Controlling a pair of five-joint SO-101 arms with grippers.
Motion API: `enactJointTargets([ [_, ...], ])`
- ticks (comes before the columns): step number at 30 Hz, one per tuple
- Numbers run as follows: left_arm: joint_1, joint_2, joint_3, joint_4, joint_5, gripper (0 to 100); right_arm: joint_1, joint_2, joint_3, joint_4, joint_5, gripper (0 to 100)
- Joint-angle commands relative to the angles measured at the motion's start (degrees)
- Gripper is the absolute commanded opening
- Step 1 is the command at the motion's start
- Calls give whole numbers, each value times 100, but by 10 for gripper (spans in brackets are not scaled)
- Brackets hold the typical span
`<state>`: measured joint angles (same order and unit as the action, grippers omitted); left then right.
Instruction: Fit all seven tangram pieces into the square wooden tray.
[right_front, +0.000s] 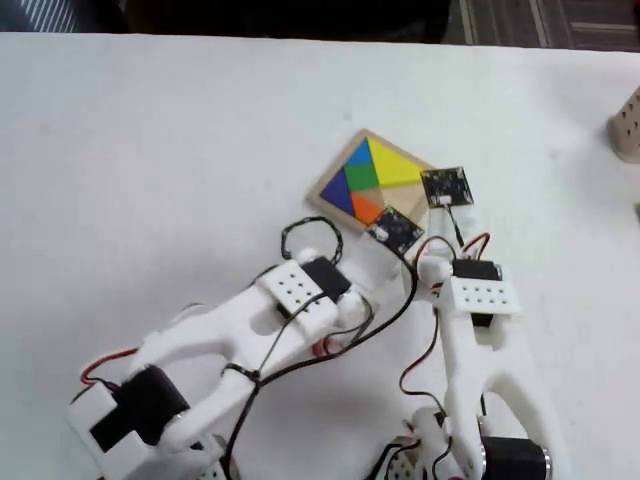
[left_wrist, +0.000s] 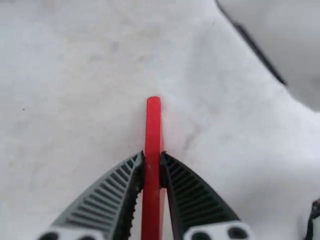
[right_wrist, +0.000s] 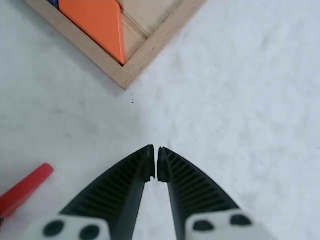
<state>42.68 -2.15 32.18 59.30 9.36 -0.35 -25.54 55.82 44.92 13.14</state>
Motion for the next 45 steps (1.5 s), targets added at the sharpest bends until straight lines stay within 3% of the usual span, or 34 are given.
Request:
enactJointTargets([
  [1, 84, -31, 18, 70, 44, 24, 224, -198, -185, -66, 9, 20],
  [8, 22, -31, 132, 9, 35, 24, 620, -224, -316, -48, -211, 20],
  [14, -523, -4, 264, 105, 35, 24, 1147, -180, -492, 22, -659, 23],
  [25, -1393, -66, 123, 167, 53, 24, 1147, -171, -492, -22, -782, 24],
  [45, -1411, -365, -1670, 167, 932, 24, 1490, -163, -413, -40, -809, 22],
])
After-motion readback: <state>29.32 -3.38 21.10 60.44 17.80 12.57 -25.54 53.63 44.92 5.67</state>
